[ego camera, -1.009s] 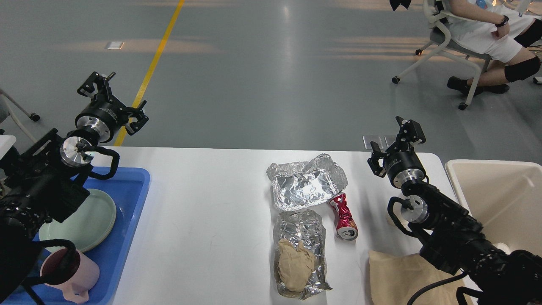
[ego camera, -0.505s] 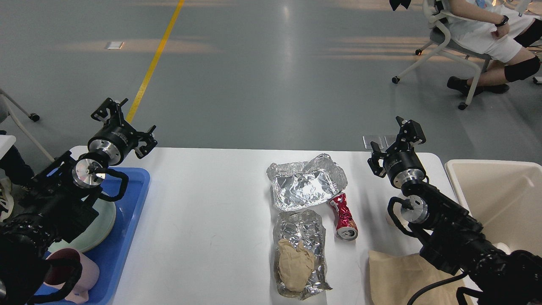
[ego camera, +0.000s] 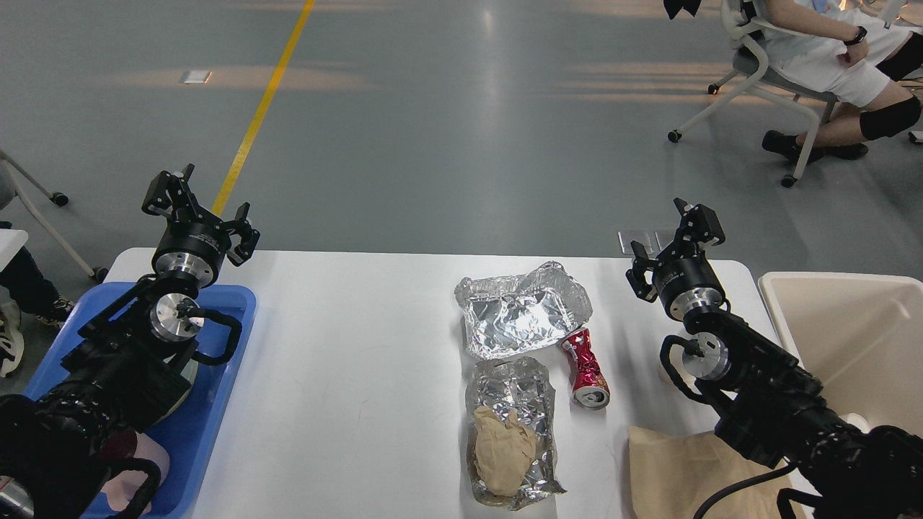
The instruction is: Tidy desktop
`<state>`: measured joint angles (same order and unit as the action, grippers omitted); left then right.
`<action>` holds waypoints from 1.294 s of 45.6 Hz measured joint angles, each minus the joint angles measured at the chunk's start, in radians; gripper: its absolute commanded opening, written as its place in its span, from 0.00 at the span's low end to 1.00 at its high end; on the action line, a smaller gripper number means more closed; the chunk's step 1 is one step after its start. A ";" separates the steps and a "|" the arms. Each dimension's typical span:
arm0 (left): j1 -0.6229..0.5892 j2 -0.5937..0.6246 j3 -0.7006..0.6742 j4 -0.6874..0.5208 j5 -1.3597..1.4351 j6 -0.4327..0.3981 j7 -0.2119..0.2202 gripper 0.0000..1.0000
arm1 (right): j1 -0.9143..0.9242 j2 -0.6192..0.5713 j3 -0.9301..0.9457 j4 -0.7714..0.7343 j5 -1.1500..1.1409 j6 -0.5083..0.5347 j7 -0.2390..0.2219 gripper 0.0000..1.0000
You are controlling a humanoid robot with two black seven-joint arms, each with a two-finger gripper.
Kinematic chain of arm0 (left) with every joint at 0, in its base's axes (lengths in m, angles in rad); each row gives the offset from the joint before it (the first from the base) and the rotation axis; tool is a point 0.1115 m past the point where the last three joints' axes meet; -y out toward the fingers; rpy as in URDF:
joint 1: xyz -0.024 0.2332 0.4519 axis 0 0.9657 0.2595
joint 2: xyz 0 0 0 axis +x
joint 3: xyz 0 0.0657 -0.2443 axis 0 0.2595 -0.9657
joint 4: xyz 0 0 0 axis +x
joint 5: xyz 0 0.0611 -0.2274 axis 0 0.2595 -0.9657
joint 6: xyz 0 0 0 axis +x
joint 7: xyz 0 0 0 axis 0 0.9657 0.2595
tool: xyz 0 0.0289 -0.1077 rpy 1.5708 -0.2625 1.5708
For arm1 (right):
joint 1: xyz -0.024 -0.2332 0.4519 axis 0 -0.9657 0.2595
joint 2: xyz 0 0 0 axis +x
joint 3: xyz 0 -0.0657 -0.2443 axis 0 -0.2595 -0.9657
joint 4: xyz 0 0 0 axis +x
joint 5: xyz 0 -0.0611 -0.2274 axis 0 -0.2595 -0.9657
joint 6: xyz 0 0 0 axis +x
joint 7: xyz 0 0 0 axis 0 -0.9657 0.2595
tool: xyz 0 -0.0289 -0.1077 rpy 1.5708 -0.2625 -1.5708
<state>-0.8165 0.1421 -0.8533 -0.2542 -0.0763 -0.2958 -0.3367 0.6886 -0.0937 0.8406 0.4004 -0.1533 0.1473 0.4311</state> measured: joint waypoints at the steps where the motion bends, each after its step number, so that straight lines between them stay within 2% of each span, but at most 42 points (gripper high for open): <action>1: 0.000 -0.006 0.000 0.000 0.000 0.000 -0.001 0.96 | 0.000 0.000 0.000 0.000 0.000 0.000 0.000 1.00; 12: 0.025 -0.017 0.000 -0.001 -0.001 -0.039 -0.021 0.96 | 0.000 0.000 0.000 0.000 0.000 0.000 0.000 1.00; 15: 0.028 -0.017 0.000 -0.002 -0.002 -0.048 -0.040 0.96 | 0.000 0.000 0.000 0.000 0.000 0.000 0.000 1.00; 20: 0.039 -0.022 0.000 -0.002 -0.002 -0.055 -0.111 0.96 | 0.000 0.000 0.000 0.000 0.000 0.000 0.000 1.00; 26: 0.050 -0.031 0.000 -0.003 -0.002 -0.057 -0.219 0.96 | 0.000 0.000 0.000 0.000 0.000 0.000 0.000 1.00; 29: 0.056 -0.037 0.000 -0.003 -0.002 -0.057 -0.258 0.96 | 0.000 0.000 0.000 0.000 0.000 0.000 0.000 1.00; 32: 0.058 -0.040 0.000 -0.003 -0.003 -0.057 -0.278 0.96 | 0.000 0.000 0.000 0.000 0.000 0.000 0.000 1.00; 59: 0.059 -0.041 0.000 -0.004 -0.003 -0.057 -0.289 0.96 | 0.000 0.000 0.000 0.000 0.000 0.000 0.000 1.00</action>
<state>-0.7578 0.1007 -0.8530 -0.2579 -0.0798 -0.3524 -0.6258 0.6887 -0.0936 0.8406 0.4004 -0.1533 0.1473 0.4311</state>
